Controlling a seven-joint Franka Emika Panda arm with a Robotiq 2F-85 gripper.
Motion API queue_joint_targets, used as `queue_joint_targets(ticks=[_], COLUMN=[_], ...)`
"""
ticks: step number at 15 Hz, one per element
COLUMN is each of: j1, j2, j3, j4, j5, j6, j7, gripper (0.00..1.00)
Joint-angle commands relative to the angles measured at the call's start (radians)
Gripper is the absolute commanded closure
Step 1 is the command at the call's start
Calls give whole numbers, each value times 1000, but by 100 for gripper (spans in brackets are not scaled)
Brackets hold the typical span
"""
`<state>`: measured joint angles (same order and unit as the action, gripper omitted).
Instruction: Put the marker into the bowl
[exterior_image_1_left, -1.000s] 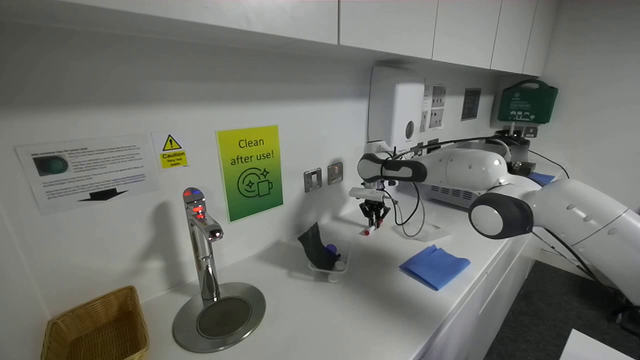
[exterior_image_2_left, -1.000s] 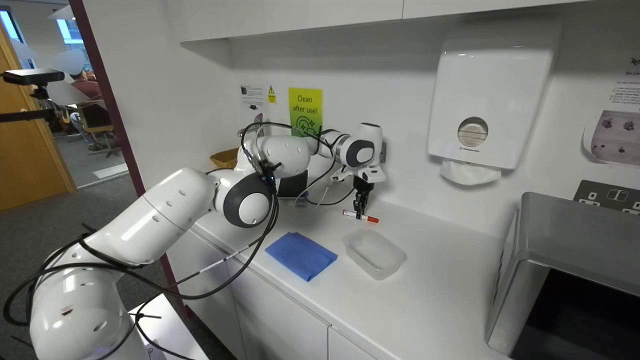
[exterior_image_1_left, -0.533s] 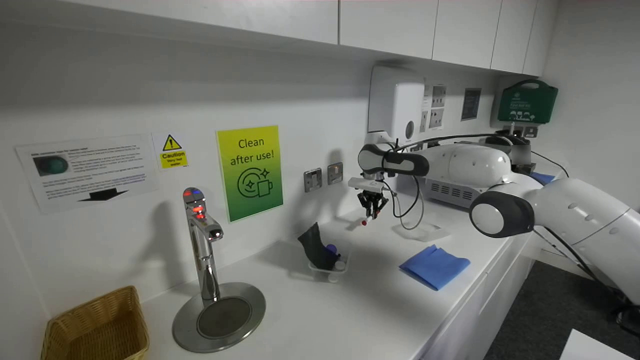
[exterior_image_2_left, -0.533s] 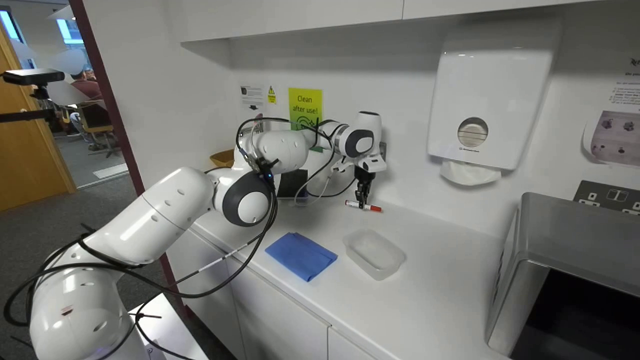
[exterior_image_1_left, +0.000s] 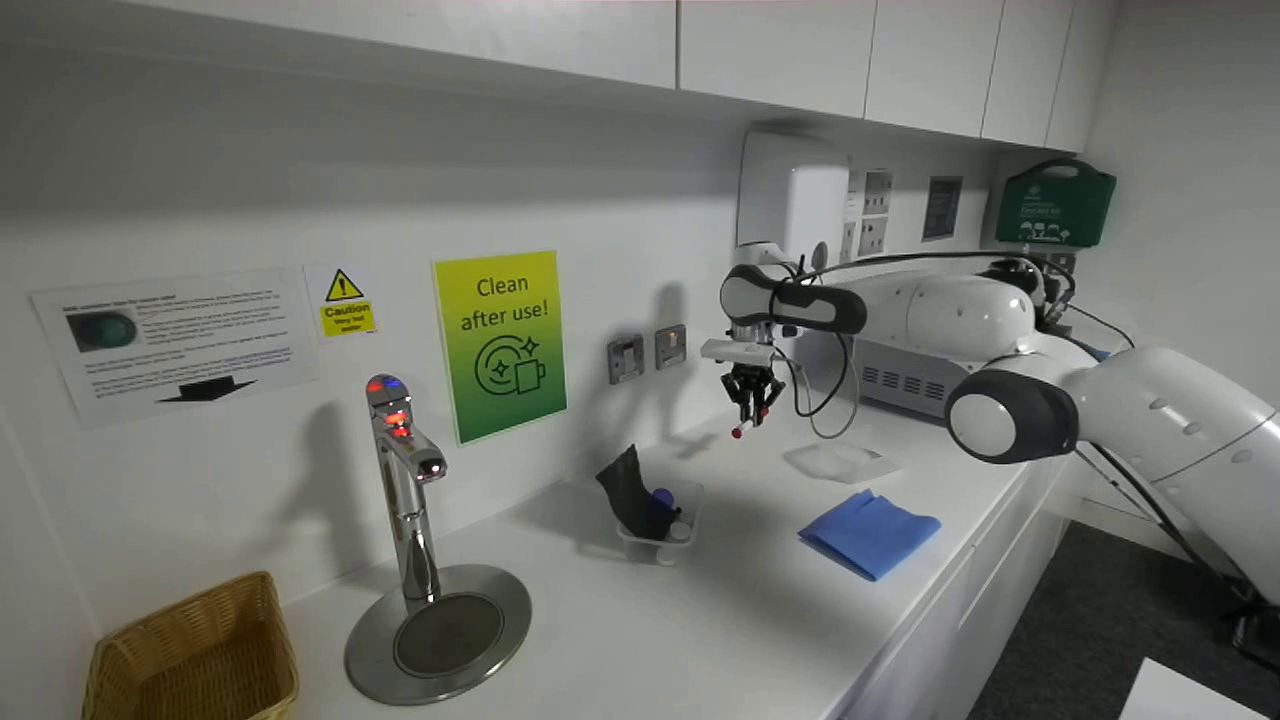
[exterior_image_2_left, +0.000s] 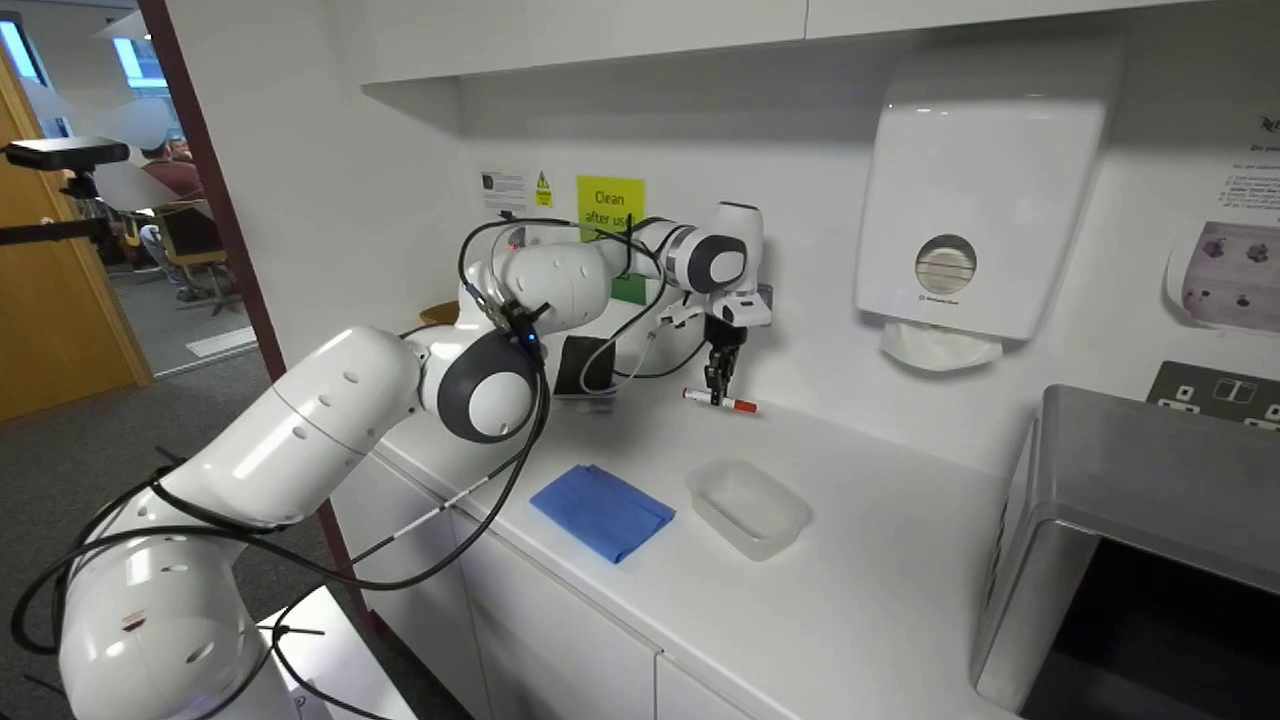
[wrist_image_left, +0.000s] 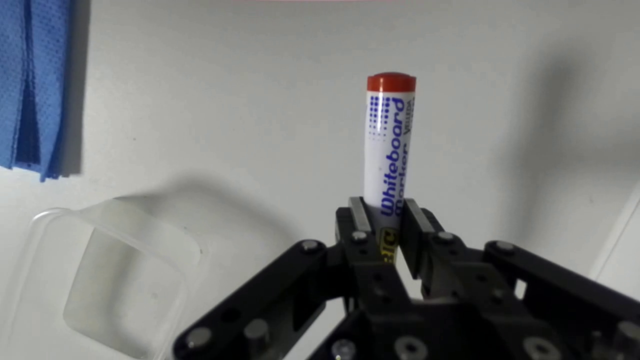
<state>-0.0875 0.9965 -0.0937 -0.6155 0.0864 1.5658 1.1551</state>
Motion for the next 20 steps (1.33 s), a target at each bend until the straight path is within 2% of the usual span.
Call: queue_joint_targets(ticks=[1, 5, 8, 14, 17, 20], j1=[-11, -9, -14, 11, 20, 24], j2=[-78, -108, -119, -195, -257, -336], j3=[-7, -26, -12, -20, -13, -1], j4=[-44, -63, -78, -151, -222, -344], j5=[-1, -4, 23, 9, 13, 29], j6=[-52, -49, -21, -41, -48, -28], j7=[1, 29, 41, 29, 9, -16], gripper=[95, 95, 95, 95, 95, 95])
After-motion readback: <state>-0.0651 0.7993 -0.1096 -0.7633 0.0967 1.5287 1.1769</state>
